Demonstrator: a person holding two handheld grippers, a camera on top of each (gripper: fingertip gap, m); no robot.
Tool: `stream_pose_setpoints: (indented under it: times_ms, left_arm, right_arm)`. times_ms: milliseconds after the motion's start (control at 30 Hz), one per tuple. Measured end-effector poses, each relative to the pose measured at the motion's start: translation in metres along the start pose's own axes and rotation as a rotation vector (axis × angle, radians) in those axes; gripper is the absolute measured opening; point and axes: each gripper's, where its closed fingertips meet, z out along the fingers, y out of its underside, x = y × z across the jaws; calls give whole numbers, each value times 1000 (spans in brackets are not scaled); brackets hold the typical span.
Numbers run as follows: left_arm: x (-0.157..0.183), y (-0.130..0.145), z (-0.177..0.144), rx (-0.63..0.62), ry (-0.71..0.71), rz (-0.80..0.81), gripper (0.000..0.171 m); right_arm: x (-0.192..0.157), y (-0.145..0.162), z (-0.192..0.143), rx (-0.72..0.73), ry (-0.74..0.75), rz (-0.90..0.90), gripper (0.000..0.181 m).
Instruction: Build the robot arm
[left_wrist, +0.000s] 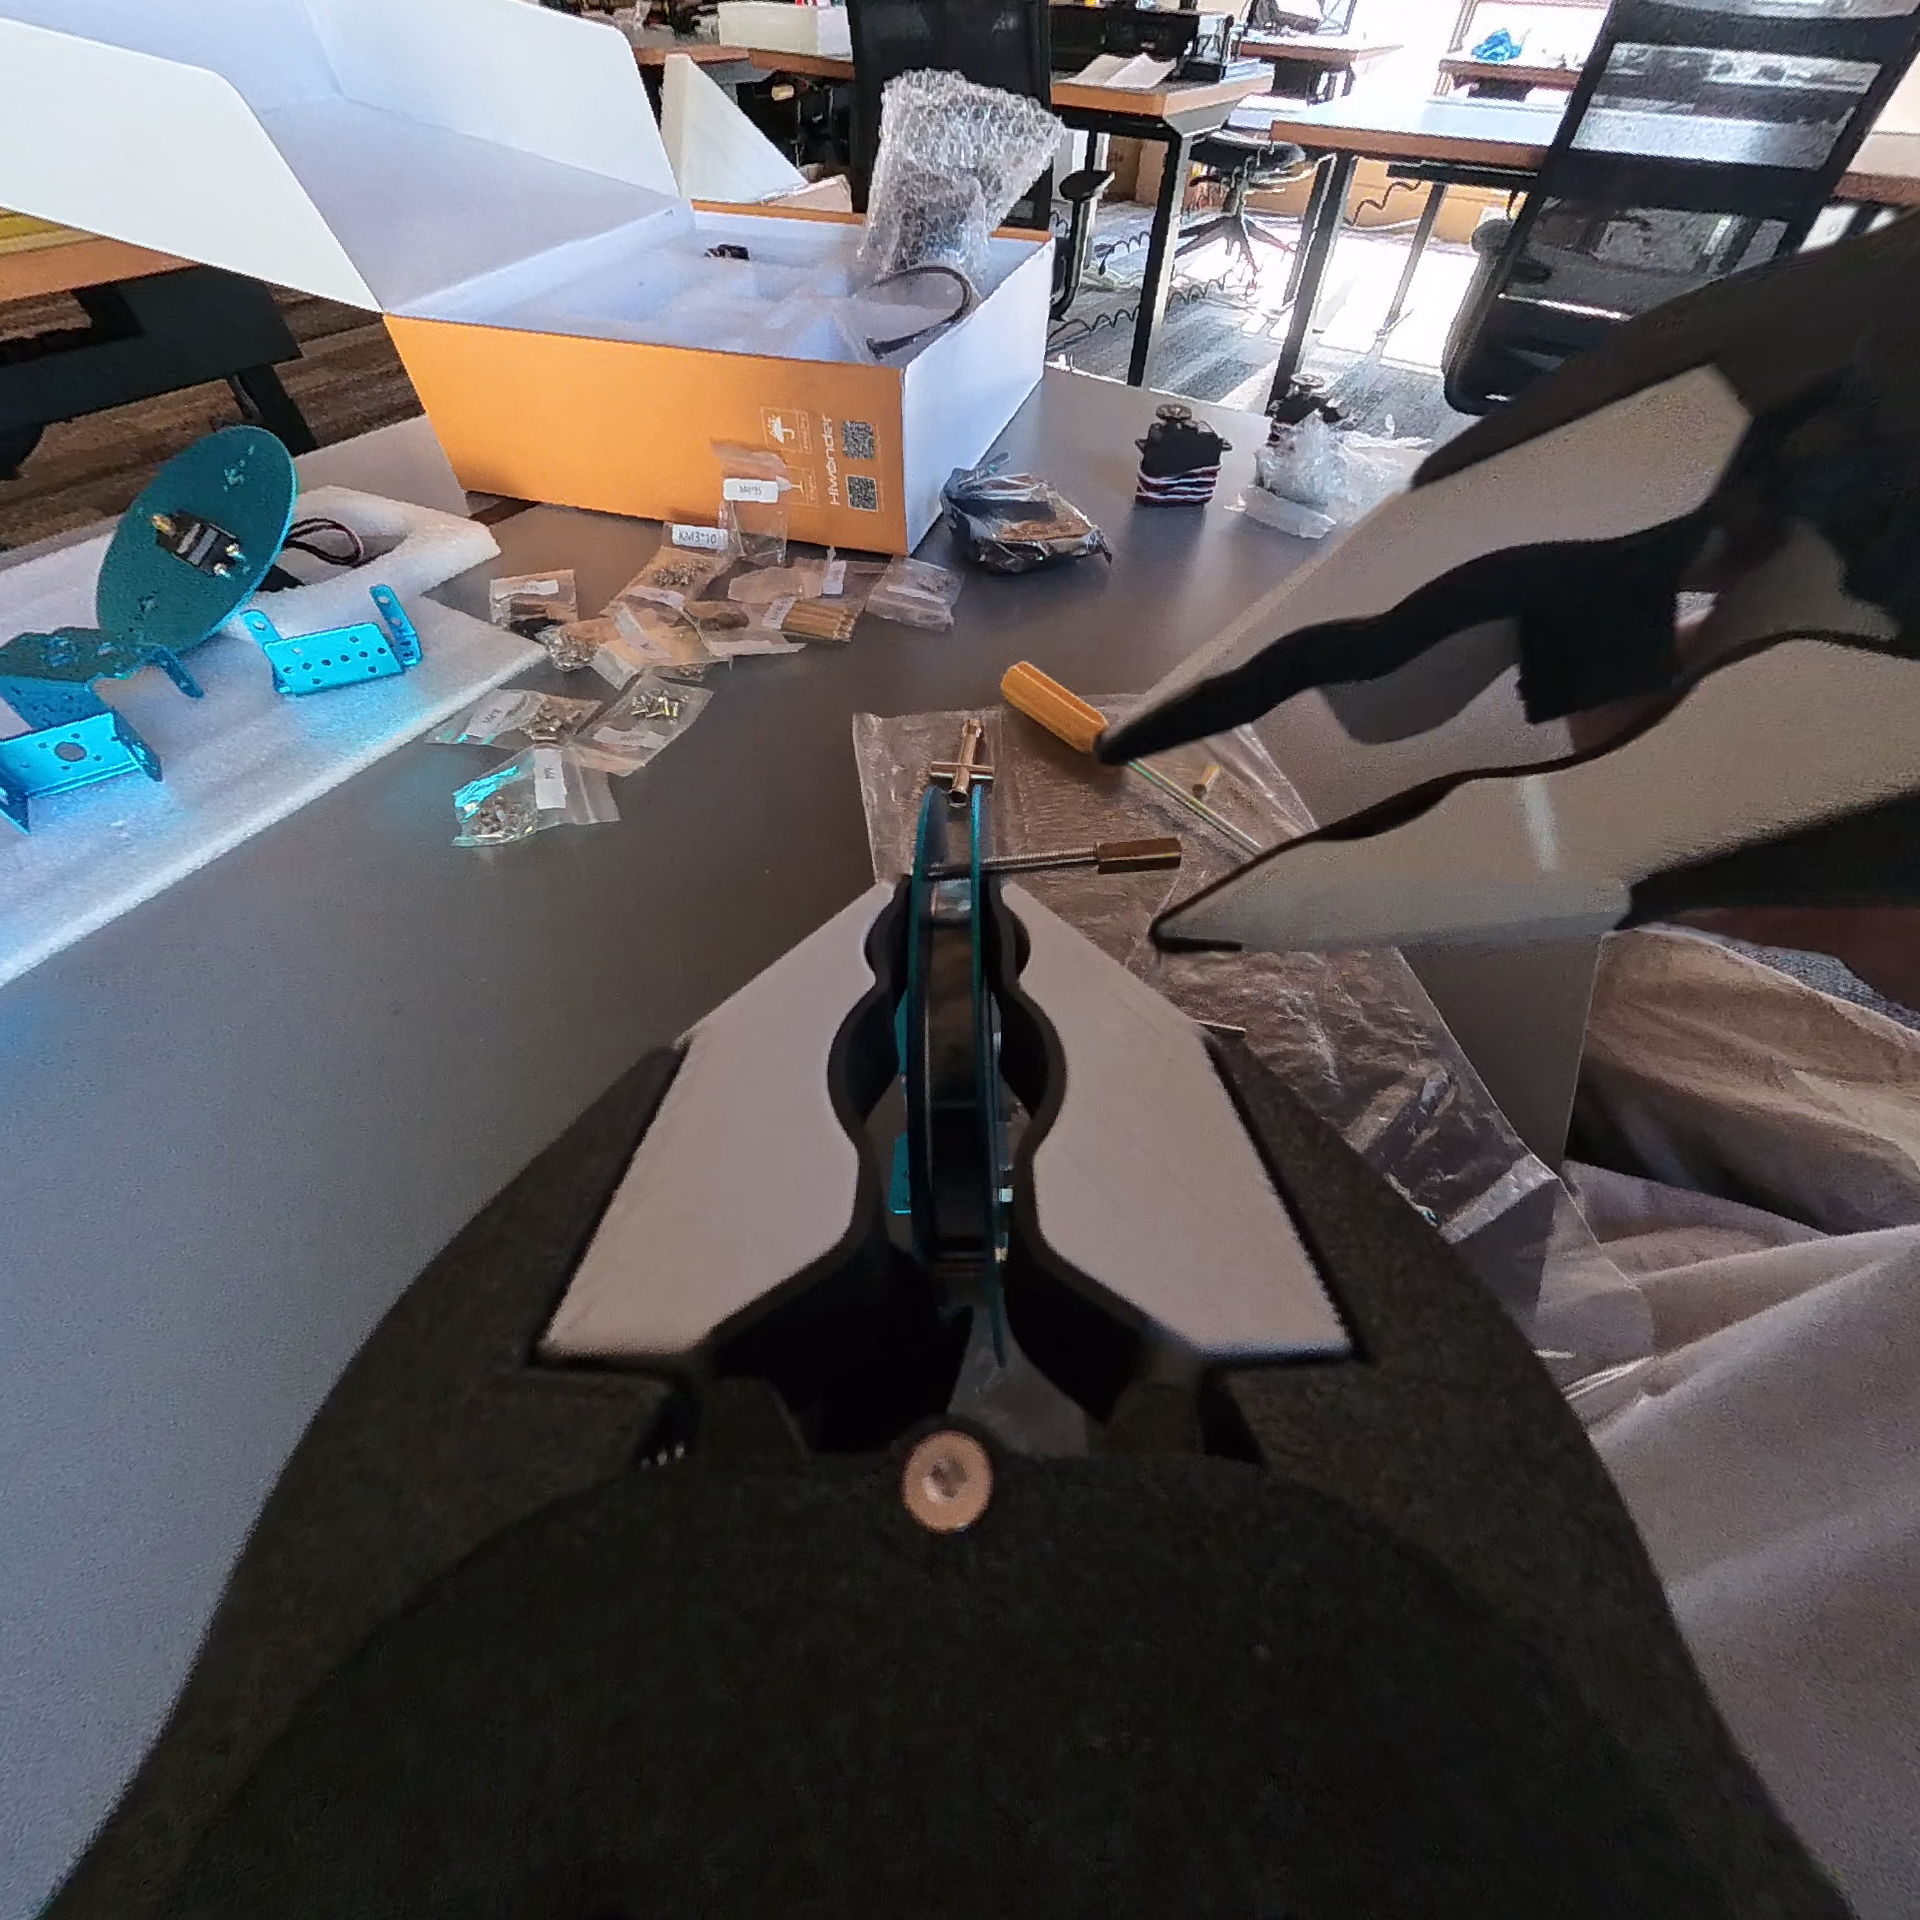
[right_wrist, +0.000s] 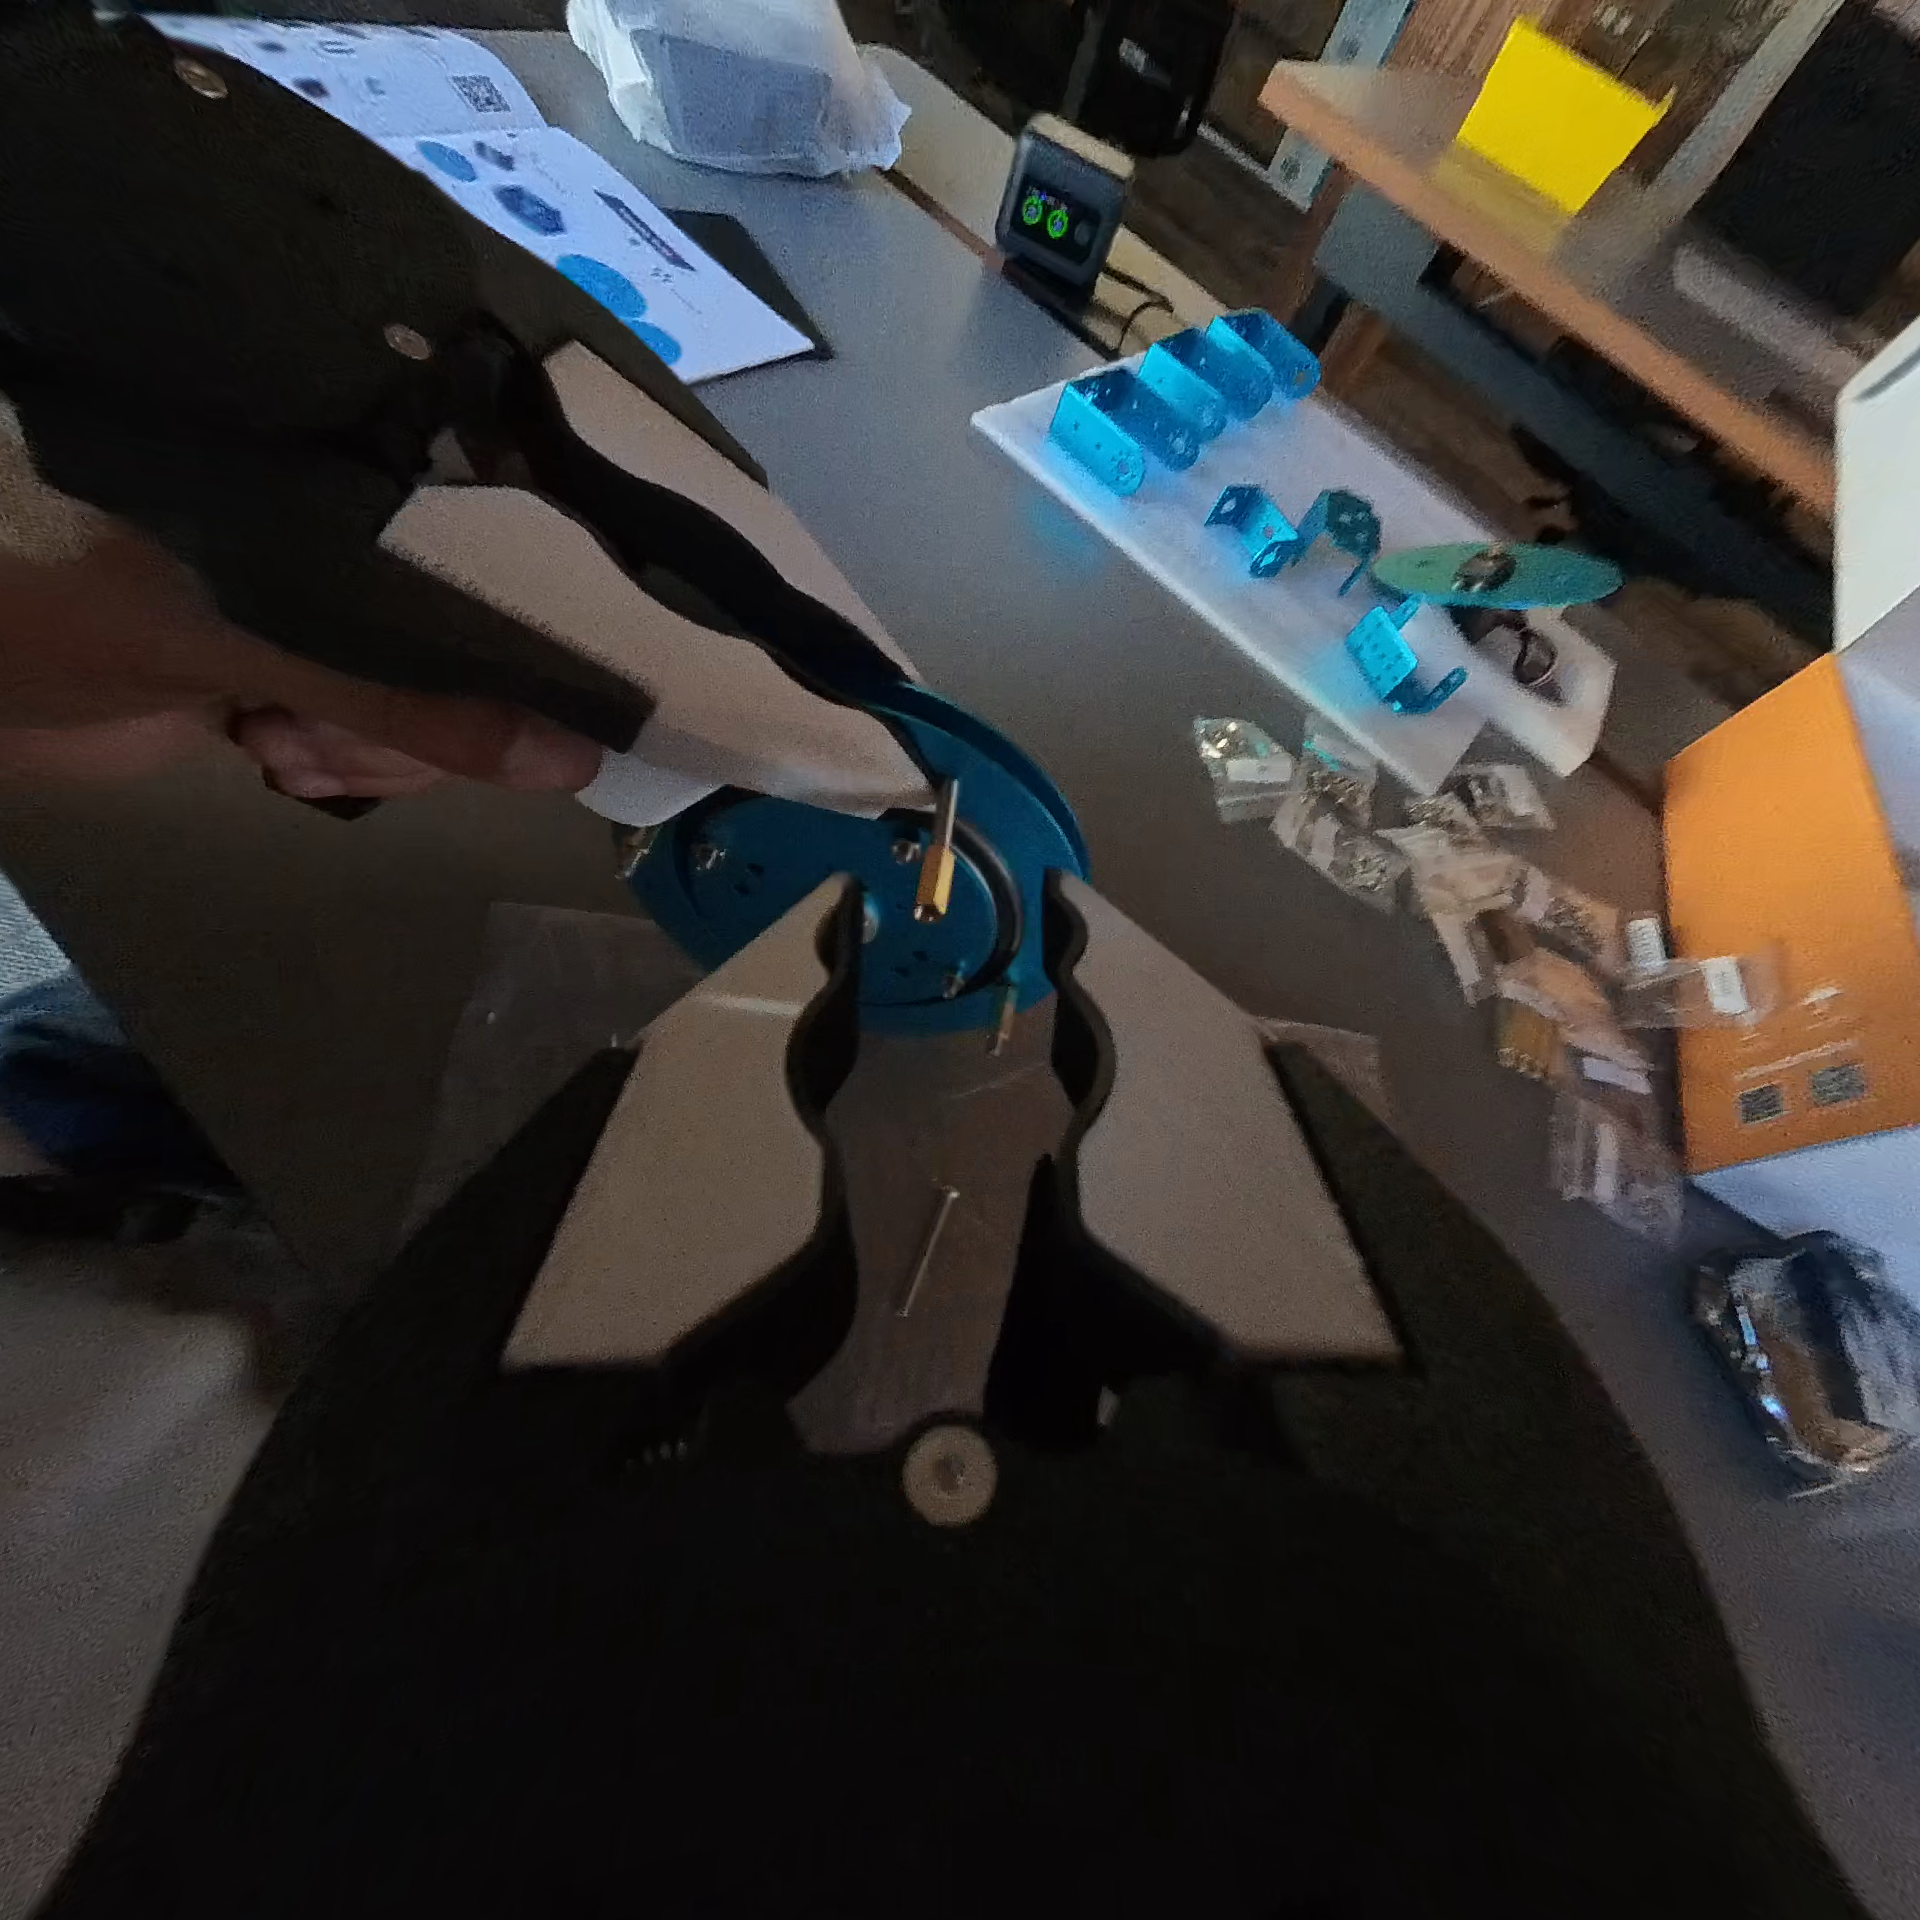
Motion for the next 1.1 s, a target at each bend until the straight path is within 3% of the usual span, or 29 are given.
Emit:
stream_pose_setpoints:
  times_ms: [100,300,500,667,800,900,1033,1100]
  left_arm:
    - [-1,0,0,-3,-4,-6,11]
    - [-1,0,1,-2,-9,-5,11]
    - [-1,0,1,-3,-8,-1,11]
    - [-1,-1,1,-1,-8,-1,11]
    - [-1,0,1,-1,-8,0,11]
    - [0,0,1,-3,-8,0,11]
    - [-1,0,1,-3,-12,-2,12]
    - [-1,0,1,-3,-11,-1,11]
  right_arm:
    - [-11,-7,-1,34,1,-100,31]
    - [-16,39,22,-115,-46,-59,38]
    - [-18,-1,3,21,-41,-88,37]
    - [-18,50,27,-130,-72,-32,47]
    - [-8,11,8,-15,-44,-57,44]
    - [-21,-7,2,39,-89,-72,45]
    - [-29,38,28,-102,-98,-64,55]
    - [-25,43,30,-107,-83,-60,51]
